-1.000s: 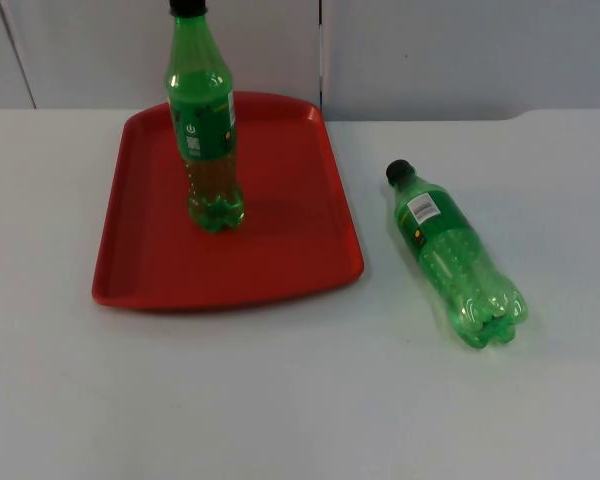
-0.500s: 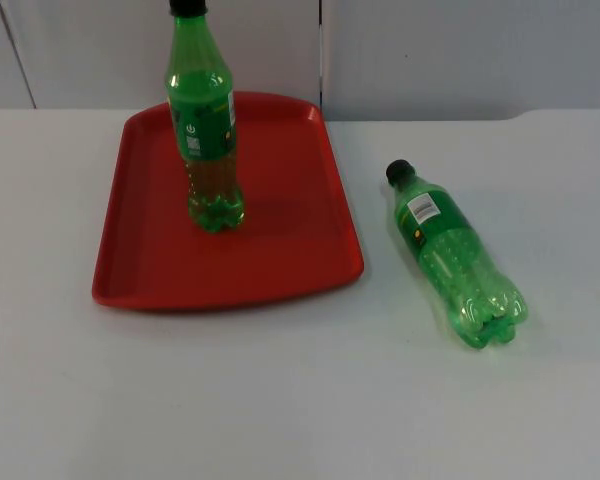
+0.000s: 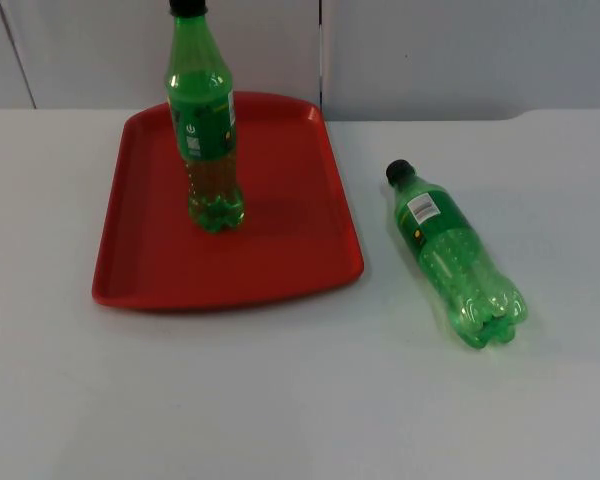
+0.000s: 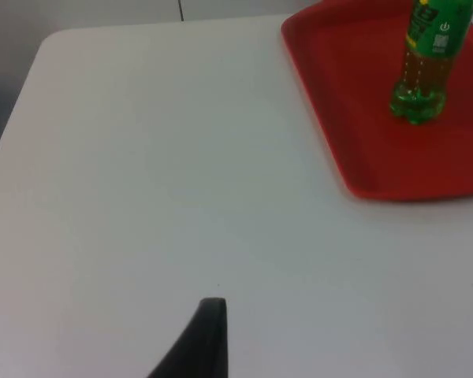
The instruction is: Place the bottle upright on the tray.
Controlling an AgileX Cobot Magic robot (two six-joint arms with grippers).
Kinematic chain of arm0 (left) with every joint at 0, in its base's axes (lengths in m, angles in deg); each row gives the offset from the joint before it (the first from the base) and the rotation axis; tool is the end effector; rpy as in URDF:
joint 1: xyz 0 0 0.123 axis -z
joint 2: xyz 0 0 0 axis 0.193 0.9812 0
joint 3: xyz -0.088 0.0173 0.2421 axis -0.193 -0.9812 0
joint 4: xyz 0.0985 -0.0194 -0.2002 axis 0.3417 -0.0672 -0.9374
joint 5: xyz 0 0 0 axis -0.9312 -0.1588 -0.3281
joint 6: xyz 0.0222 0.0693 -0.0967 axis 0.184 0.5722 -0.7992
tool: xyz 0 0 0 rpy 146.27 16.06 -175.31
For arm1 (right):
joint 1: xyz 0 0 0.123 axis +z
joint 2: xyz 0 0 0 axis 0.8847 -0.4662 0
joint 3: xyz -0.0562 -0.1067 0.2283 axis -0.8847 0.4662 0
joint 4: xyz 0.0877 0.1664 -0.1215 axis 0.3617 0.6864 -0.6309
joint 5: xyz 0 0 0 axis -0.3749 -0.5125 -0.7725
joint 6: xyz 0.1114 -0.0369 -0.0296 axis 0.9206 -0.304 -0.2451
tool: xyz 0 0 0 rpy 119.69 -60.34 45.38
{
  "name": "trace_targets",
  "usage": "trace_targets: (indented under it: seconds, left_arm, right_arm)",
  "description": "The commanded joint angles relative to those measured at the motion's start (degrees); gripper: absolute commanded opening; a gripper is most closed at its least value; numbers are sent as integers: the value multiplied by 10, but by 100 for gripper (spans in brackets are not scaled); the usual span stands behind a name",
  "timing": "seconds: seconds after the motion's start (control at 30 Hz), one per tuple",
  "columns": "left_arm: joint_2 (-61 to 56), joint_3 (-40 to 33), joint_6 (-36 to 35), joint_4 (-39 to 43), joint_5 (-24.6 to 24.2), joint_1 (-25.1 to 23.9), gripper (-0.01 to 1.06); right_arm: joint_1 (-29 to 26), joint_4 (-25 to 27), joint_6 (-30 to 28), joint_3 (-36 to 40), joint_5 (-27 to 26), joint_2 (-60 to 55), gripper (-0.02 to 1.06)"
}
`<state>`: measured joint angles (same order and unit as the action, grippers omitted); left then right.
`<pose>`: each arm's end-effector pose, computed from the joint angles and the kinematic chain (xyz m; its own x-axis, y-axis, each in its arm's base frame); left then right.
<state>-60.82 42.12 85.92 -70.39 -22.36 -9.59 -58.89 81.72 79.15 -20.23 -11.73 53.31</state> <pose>0.0240 -0.0007 0.2479 -0.4740 0.0405 -0.8796 0.0399 0.9989 0.0245 0.0220 -0.0043 0.2525 -0.4623 -0.0511 -0.8853 -0.0286 0.9987 -0.0427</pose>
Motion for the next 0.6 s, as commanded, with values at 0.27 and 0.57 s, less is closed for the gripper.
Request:
trace_targets:
  seconds: [0.27,0.57]
  left_arm:
    - [-2,-3,1,-4,1,-3,105]
    - [-2,-3,1,-4,1,-3,105]
  right_arm:
    - [-2,3,-9,1,-5,2,105]
    - [-2,3,-9,1,-5,2,105]
